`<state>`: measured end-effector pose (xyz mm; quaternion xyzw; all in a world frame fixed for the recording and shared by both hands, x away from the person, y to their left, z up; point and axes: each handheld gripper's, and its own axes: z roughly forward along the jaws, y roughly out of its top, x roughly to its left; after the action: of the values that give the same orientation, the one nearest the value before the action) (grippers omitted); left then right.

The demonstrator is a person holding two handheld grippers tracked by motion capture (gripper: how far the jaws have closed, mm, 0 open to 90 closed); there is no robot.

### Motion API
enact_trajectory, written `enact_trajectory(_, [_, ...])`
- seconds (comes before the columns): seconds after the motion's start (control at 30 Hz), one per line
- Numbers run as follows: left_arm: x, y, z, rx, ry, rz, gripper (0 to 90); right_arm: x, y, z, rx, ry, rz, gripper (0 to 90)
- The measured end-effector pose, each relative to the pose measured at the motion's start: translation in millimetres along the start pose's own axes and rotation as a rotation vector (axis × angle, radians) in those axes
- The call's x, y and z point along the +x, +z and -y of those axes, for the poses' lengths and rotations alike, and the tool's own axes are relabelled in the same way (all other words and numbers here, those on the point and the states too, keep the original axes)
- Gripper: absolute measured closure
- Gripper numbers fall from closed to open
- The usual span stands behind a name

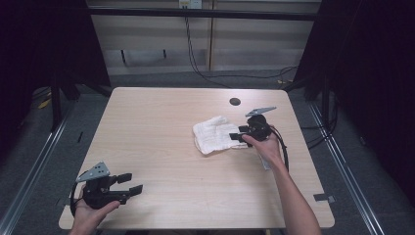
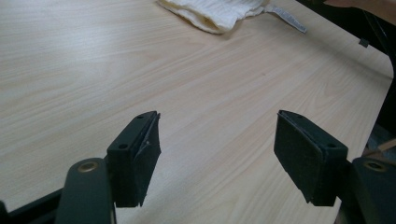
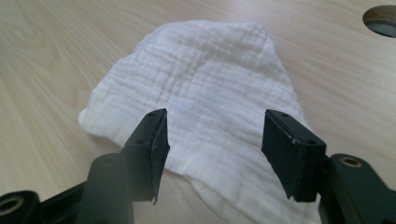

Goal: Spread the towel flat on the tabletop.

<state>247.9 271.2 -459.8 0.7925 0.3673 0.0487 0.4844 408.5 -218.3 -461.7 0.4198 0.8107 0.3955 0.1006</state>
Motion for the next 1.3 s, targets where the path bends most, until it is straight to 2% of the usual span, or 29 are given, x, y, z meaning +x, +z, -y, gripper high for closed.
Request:
enact_trajectory(0.2, [-3.2,-0.2,0.1,0.006,0.022,0.008,31.0,-1.7,20.4,2.2,0.052,-0.007,0.009,43.9])
enact_trajectory(0.23, [-3.2,-0.2,0.1,0.007,0.022,0.01,30.6,-3.1,26.8,5.1,0.079,-0.011,0.034,43.5])
enact_trajectory(0.33, [-2.3,-0.1,0.0,0.006,0.019,0.007,30.6,-5.5,32.8,8.5,0.088,0.001,0.026,43.8])
enact_trajectory(0.37, [-1.9,-0.6,-0.3,0.006,0.02,0.005,30.6,-4.9,39.6,11.9,0.125,-0.017,0.039,43.3])
enact_trajectory(0.4, [-1.9,-0.6,-0.3,0.006,0.02,0.005,30.6,-4.9,39.6,11.9,0.125,-0.017,0.039,43.3])
enact_trajectory(0.43, [-1.7,-1.1,-0.3,0.003,0.02,0.007,30.6,-4.2,41.6,14.0,0.102,-0.033,0.042,43.8])
enact_trajectory(0.47, [-1.6,-1.3,-0.1,-0.001,0.016,0.006,30.6,-2.6,41.9,15.2,0.093,-0.026,0.053,46.0])
enact_trajectory(0.5, [-1.3,-1.4,0.1,0.002,0.017,0.006,30.5,0.5,42.3,16.6,0.09,-0.066,0.095,49.3])
enact_trajectory(0.6, [-1.2,-0.9,0.2,0.004,0.017,0.011,30.2,3.3,42.1,15.3,0.109,-0.071,0.103,52.2])
enact_trajectory(0.63, [-1.5,-1.0,0.1,0.003,0.02,0.016,29.2,5.9,41.7,14.8,0.116,-0.079,0.1,60.7])
enact_trajectory(0.67, [-1.8,-1.0,-0.1,0.002,0.021,0.017,29.2,5.9,41.7,14.8,0.116,-0.079,0.1,60.7])
enact_trajectory(0.7, [-2.0,-0.3,-0.2,0.007,0.022,0.018,29.0,6.5,40.6,14.7,0.122,-0.074,0.086,70.5])
enact_trajectory(0.73, [-2.0,-0.3,-0.2,0.007,0.022,0.018,28.9,6.5,40.6,14.7,0.122,-0.074,0.086,70.5])
enact_trajectory(0.77, [-1.9,0.4,-0.1,0.01,0.023,0.016,28.7,6.6,39.6,14.8,0.13,-0.07,0.068,77.4])
enact_trajectory(0.8, [-1.9,0.4,-0.1,0.01,0.023,0.016,28.7,5.8,39.4,14.9,0.128,-0.064,0.06,80.1])
enact_trajectory(0.87, [-2.0,0.4,-0.1,0.007,0.02,0.014,28.4,4.7,39.1,15.4,0.126,-0.055,0.047,82.3])
enact_trajectory(0.9, [-1.7,0.2,-0.2,0.007,0.02,0.008,27.9,4.2,38.2,16.6,0.126,-0.034,0.036,84.7])
enact_trajectory(0.97, [-1.0,0.0,-0.2,0.008,0.017,0.006,27.3,4.3,38.3,17.7,0.113,-0.035,0.033,85.5])
enact_trajectory(1.17, [-3.0,0.0,0.1,0.01,0.03,0.01,27.4,9.6,36.6,18.9,0.127,-0.023,0.013,86.2])
enact_trajectory(1.3, [-2.5,-0.3,0.1,0.01,0.023,0.006,27.2,11.0,34.1,21.7,0.119,-0.014,-0.004,86.4])
